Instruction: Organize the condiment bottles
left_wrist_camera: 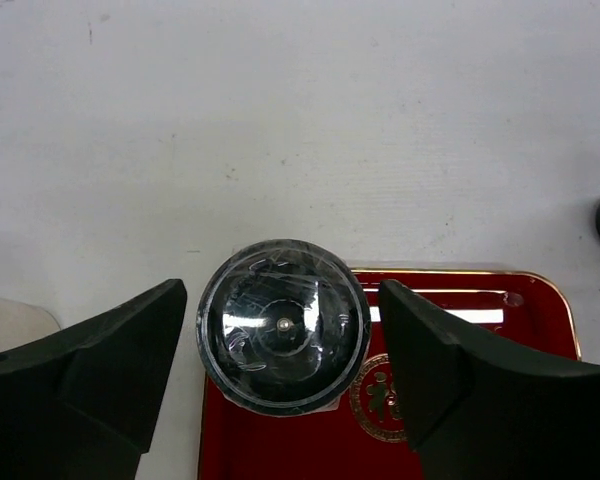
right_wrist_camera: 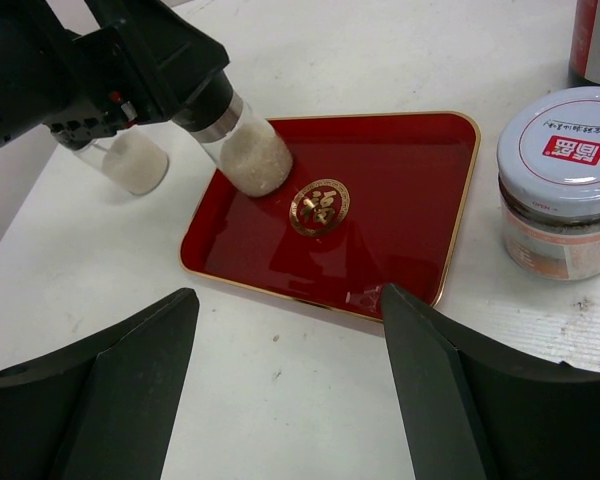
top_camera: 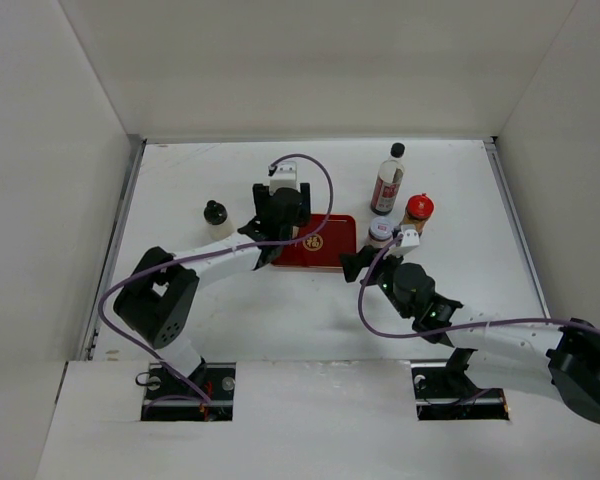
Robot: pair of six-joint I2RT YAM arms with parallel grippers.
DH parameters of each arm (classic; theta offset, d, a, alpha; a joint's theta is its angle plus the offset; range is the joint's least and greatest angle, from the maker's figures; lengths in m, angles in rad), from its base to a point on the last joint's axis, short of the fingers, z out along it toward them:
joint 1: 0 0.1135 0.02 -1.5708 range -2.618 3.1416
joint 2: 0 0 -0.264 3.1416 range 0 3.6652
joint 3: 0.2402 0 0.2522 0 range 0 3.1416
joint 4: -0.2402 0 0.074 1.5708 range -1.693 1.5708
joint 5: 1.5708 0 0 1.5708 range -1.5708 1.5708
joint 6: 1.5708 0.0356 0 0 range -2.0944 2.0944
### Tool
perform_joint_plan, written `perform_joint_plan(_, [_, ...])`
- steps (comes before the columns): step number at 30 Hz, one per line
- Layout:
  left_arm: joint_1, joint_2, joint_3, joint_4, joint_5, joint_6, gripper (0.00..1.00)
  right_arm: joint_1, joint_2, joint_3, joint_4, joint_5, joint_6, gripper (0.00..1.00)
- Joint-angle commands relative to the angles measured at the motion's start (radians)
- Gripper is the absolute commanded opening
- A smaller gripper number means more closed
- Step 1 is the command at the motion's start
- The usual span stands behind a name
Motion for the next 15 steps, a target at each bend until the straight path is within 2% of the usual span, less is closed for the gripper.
perform_joint_plan(1, [-0.009,-0.037,0.033,0.073,-0.042,0.022,0.79,-0.002,-0.008,0.006,0.061,-0.012,0.008,0.8])
perform_joint_plan(3, [-0.014,-0.069,0.024,0.078,-0.051,0.022,0.85,-0.002,-0.011,0.006,0.061,-0.012,0.006,0.81])
perform_joint_plan(5, [-0.017,-0.12,0.012,0.078,-0.057,0.025,0.88,-0.004,-0.011,0.005,0.061,-0.012,0.008,0.81])
perform_joint_plan(10, [0.002,-0.322,-0.082,0.049,-0.094,-0.001,0.83,-0.007,-0.019,0.002,0.059,-0.012,0.009,0.81])
perform_joint_plan(15, [0.115,-0.47,-0.153,-0.192,-0.079,-0.137,0.82,-0.004,-0.015,0.003,0.061,-0.013,0.009,0.81])
